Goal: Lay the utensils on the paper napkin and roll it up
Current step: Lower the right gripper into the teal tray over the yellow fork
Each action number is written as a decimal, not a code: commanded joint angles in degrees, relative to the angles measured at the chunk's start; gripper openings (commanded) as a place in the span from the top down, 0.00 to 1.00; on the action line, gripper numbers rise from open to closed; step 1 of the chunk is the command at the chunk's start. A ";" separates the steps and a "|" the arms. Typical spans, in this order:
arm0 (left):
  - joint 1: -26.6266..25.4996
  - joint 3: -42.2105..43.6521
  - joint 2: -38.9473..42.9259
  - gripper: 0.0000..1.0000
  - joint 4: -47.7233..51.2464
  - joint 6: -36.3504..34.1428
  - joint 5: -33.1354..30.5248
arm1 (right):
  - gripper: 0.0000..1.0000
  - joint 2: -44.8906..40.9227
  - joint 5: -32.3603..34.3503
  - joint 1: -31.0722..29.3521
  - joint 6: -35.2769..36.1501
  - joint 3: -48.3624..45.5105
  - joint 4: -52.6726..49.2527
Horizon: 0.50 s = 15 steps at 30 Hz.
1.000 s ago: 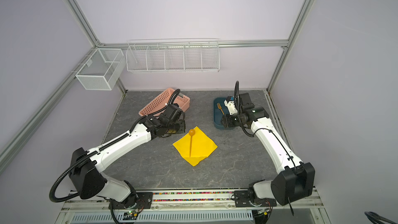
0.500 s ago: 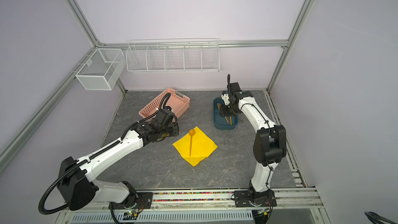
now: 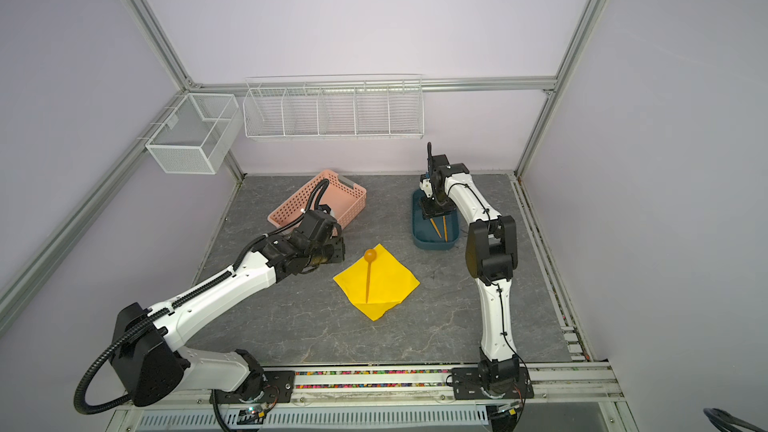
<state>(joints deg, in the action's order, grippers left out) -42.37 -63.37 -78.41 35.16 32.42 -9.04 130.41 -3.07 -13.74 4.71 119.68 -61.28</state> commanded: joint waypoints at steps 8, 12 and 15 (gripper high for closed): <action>0.34 -0.46 0.92 0.77 2.11 -0.45 -0.69 | 0.60 10.04 0.64 0.90 2.52 12.49 -5.44; 0.34 -0.39 1.14 0.77 2.80 -0.26 -0.65 | 0.64 12.86 1.11 0.99 1.98 15.71 -6.02; 0.31 0.13 1.64 0.77 2.90 -0.08 -0.76 | 0.65 14.19 1.83 1.04 1.84 17.05 -5.79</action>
<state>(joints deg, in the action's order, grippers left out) -42.37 -63.37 -78.37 36.64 32.27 -9.04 143.39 -2.13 -13.10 5.63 135.09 -65.36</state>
